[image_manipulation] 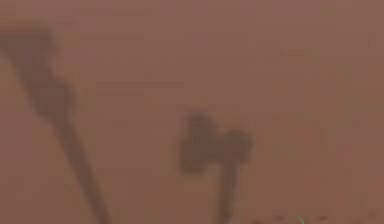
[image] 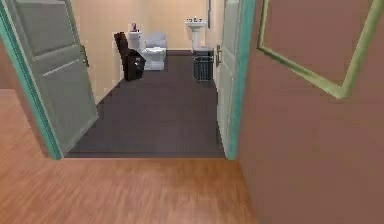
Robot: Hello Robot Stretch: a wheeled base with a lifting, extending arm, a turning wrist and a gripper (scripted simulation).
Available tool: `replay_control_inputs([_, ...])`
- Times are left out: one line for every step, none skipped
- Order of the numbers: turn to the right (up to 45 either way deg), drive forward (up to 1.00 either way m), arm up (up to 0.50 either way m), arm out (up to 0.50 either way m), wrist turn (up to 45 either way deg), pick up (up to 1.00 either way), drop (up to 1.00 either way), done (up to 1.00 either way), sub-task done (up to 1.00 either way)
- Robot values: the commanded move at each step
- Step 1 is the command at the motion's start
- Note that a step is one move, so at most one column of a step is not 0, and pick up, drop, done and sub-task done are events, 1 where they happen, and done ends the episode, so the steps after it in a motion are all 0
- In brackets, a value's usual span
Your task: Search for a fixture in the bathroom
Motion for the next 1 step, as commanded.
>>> replay_control_inputs([-45.0, 0.00, 0.00, 0.00, 0.0, 0.00, 0.00, 0.00, 0.00])
